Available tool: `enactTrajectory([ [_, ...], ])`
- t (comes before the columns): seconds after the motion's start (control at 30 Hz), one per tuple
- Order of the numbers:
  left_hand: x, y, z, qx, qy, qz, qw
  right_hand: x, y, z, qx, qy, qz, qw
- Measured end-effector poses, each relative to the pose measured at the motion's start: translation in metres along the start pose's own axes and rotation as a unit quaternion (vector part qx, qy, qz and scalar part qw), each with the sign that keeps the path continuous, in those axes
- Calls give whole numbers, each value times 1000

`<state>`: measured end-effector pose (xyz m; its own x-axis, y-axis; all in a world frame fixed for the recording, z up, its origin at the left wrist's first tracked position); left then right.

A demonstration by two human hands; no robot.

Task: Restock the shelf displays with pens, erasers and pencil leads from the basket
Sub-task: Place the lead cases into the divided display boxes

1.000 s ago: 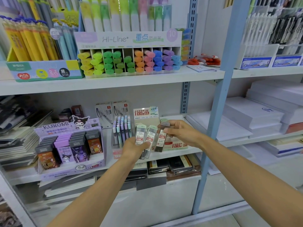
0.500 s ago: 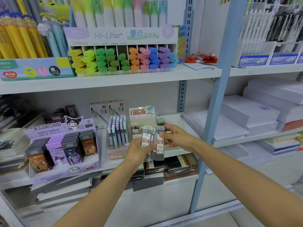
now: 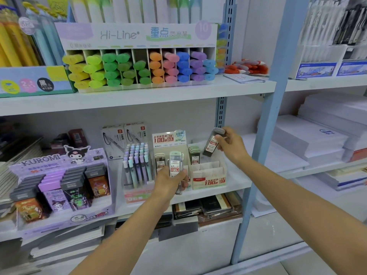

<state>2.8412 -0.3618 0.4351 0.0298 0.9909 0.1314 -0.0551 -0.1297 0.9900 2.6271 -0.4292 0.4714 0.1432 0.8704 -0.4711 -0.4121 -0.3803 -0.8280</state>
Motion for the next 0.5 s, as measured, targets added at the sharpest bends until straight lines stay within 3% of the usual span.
enactTrajectory([
  [0.5,-13,-4,4,44,-43,28,998,-12,22,-24,112,-66,19,991],
])
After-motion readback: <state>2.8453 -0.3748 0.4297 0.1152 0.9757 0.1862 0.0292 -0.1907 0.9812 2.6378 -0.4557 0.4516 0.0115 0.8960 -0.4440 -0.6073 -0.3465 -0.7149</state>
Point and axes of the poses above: each hand's wrist, its own x-axis away from the middle knuckle, its own z-axis out of the back of the hand, y = z × x, the point moved 1 cm from there along -x, towards the middle knuckle, and after that the axes turned 6 degrees about z, right-handed, at the moved point
